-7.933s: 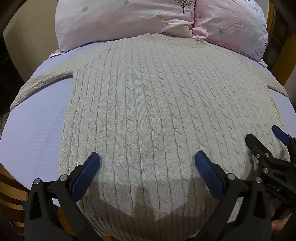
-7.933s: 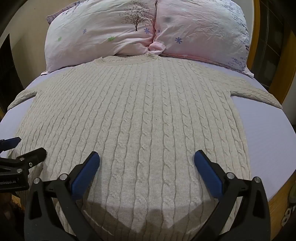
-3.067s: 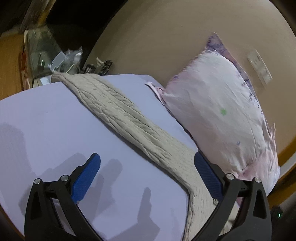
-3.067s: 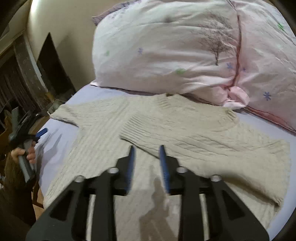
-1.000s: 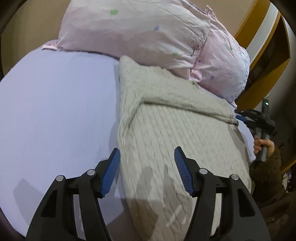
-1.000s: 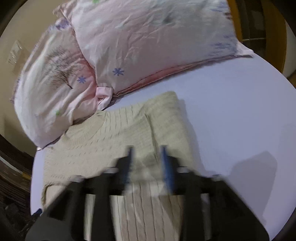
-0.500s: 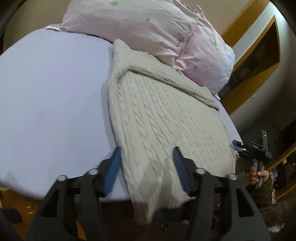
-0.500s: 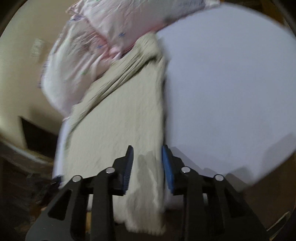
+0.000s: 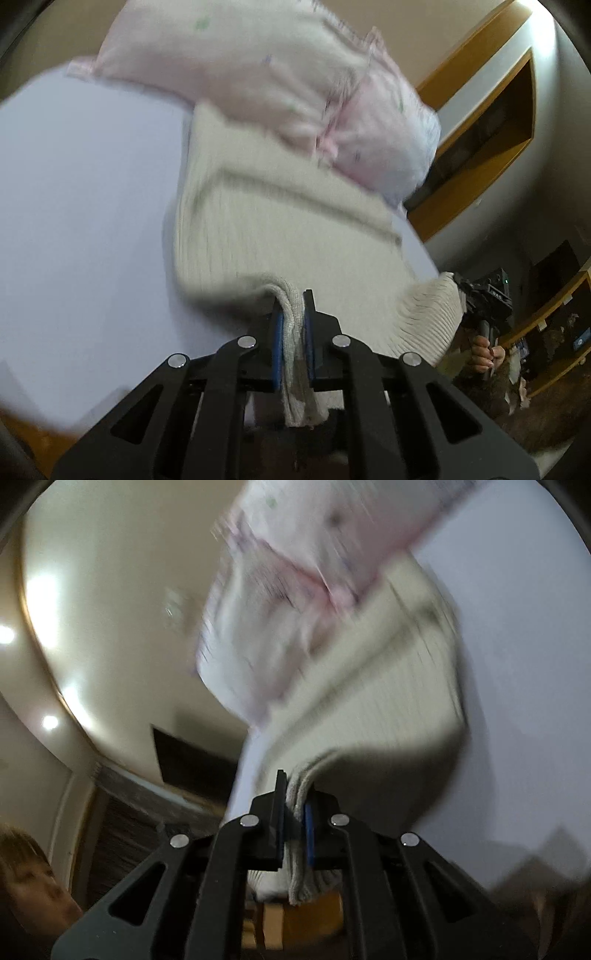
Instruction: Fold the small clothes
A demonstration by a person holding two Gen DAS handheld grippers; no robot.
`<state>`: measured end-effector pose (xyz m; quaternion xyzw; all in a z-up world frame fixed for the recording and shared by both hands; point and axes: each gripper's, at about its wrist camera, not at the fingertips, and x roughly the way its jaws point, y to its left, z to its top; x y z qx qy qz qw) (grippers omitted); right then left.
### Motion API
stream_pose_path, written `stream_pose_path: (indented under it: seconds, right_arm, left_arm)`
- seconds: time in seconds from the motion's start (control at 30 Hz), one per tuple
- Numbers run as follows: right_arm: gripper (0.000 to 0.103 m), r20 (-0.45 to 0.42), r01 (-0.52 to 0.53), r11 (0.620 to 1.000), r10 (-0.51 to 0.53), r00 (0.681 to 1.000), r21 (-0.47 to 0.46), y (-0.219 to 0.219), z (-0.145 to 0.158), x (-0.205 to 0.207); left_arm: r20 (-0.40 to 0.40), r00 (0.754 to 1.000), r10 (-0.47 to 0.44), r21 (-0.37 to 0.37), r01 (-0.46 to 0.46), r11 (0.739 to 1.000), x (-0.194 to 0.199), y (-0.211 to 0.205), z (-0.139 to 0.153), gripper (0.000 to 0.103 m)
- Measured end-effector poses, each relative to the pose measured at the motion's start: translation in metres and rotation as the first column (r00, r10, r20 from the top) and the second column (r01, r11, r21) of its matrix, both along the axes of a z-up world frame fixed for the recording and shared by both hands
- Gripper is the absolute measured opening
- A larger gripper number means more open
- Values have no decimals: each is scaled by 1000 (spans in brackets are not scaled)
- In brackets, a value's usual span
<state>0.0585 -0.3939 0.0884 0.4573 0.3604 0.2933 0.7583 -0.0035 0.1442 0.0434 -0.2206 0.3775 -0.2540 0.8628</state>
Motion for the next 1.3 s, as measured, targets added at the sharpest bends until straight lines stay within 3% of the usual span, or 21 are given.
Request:
stream_pose_path:
  seconds: [0.13, 0.23, 0.3, 0.4, 0.53, 0.6, 0.67, 0.7, 0.77, 0.8, 0.83, 0.87, 0.9, 0.93, 1.03, 1.1, 1.17, 1.27, 1.3]
  right_arm:
    - [8, 30, 98, 993, -100, 995, 62, -17, 6, 82]
    - [8, -78, 187, 981, -183, 980, 44, -28, -27, 150]
    - [8, -235, 242, 970, -234, 943, 4, -37, -68, 187]
    - [8, -315, 269, 962, -245, 917, 34, -39, -97, 192]
    - [8, -279, 293, 953, -260, 924, 83, -42, -86, 198]
    - [17, -302, 331, 937, -286, 909, 111, -41, -89, 213]
    - [59, -317, 358, 922, -298, 900, 150, -42, -94, 226]
    - [60, -297, 370, 916, -314, 902, 155, -43, -91, 229]
    - [78, -247, 375, 914, -331, 910, 157, -45, -85, 228]
    - [82, -226, 376, 915, -339, 913, 146, -46, -80, 225]
    - [87, -207, 377, 918, -348, 914, 123, -46, -77, 221]
    - [91, -186, 375, 922, -354, 916, 94, -46, -72, 215]
    - [92, -167, 371, 925, -354, 920, 82, -46, -69, 209]
    - [94, -137, 365, 928, -353, 925, 71, -46, -66, 201]
    - [100, -94, 367, 930, -362, 927, 38, -43, -64, 190]
    - [100, -95, 348, 937, -344, 934, 32, -38, -64, 193]
    - [100, -86, 342, 940, -339, 937, 16, -34, -63, 193]
    - [100, -81, 331, 944, -329, 941, 11, -25, -60, 197]
    - [100, -80, 328, 945, -325, 942, 17, -26, -61, 196]
  left_arm:
    - [30, 993, 115, -69, -113, 991, 81, 16, 17, 9]
    - [-21, 974, 227, -114, -228, 967, 161, 24, 3, 9]
    - [-100, 959, 265, -98, -275, 957, 201, 24, -19, 9]
    - [-210, 938, 275, -93, -299, 950, 232, 23, -45, 9]
    - [-173, 953, 248, -115, -269, 956, 237, 27, -38, 9]
    - [-198, 948, 251, -143, -281, 949, 253, 32, -40, 10]
    - [-259, 932, 253, -208, -310, 928, 266, 41, -47, 11]
    - [-283, 927, 247, -250, -321, 913, 269, 45, -50, 11]
    - [-312, 920, 239, -334, -341, 878, 266, 55, -52, 20]
    - [-305, 920, 248, -351, -350, 868, 261, 59, -50, 36]
    - [-281, 912, 299, -331, -385, 862, 252, 67, -43, 66]
    - [-253, 904, 344, -317, -413, 853, 244, 74, -37, 78]
    - [-221, 901, 373, -308, -427, 850, 236, 79, -31, 82]
    - [-200, 905, 377, -294, -422, 858, 230, 82, -27, 82]
    - [-211, 934, 289, -158, -325, 932, 218, 65, -26, 82]
    - [-228, 944, 237, -92, -263, 960, 213, 53, -31, 81]
    - [-255, 948, 193, -45, -211, 976, 213, 41, -37, 79]
    - [-229, 955, 190, 17, -191, 981, 214, 34, -35, 73]
    - [-260, 949, 179, -9, -188, 982, 217, 34, -38, 60]
